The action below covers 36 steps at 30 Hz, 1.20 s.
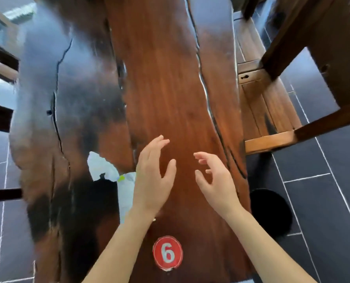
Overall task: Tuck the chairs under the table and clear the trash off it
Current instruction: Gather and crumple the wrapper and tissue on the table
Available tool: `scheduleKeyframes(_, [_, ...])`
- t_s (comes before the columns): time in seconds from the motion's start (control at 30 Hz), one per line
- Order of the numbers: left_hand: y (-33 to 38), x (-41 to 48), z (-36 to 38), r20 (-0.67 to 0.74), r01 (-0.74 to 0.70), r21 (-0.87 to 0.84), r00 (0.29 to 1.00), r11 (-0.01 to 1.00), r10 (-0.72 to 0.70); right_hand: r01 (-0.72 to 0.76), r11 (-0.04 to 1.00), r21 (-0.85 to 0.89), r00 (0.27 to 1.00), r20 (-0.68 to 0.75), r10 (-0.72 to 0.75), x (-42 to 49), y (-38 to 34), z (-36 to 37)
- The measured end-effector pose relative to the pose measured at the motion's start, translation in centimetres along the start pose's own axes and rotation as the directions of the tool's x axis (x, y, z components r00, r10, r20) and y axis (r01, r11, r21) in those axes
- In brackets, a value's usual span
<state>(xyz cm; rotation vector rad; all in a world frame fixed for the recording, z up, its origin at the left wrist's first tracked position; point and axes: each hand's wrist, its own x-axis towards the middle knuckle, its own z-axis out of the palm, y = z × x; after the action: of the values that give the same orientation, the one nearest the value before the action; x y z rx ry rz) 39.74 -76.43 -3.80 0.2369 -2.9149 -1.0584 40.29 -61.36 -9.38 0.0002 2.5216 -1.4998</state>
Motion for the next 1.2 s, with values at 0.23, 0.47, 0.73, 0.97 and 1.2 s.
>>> scheduleKeyframes(0.23, [-13.4, 0.9, -5.7, -0.252, 0.453, -0.2, 0.833, 0.869, -0.492, 0.186, 0.891, -0.414, 0.944, 0.327, -0.045, 2.6, -1.6, 8.4])
scheduleKeyframes(0.47, [-20.7, -0.5, -4.3, -0.025, 0.343, 0.161, 0.939, 0.926, -0.343, 0.215, 0.79, -0.574, 0.943, 0.334, -0.014, 2.1, -0.6, 12.1])
scheduleKeyframes(0.73, [-19.9, 2.6, -7.3, -0.227, 0.478, -0.086, 0.845, 0.874, -0.485, 0.033, 0.961, -0.275, 0.997, 0.071, -0.014, 1.5, -0.6, 11.2])
scheduleKeyframes(0.97, [-8.5, 3.2, -7.6, 0.059, 0.445, -0.585, 0.857, 0.678, -0.512, -0.067, 0.976, 0.206, 0.997, -0.035, 0.076, -0.3, -2.5, 7.4])
scheduleKeyframes(1.2, [1.9, -0.6, 1.8, 0.585, 0.569, -0.581, 0.789, 0.581, -0.188, 0.037, 0.942, 0.334, 0.984, -0.174, 0.024, -2.2, -1.1, 0.5])
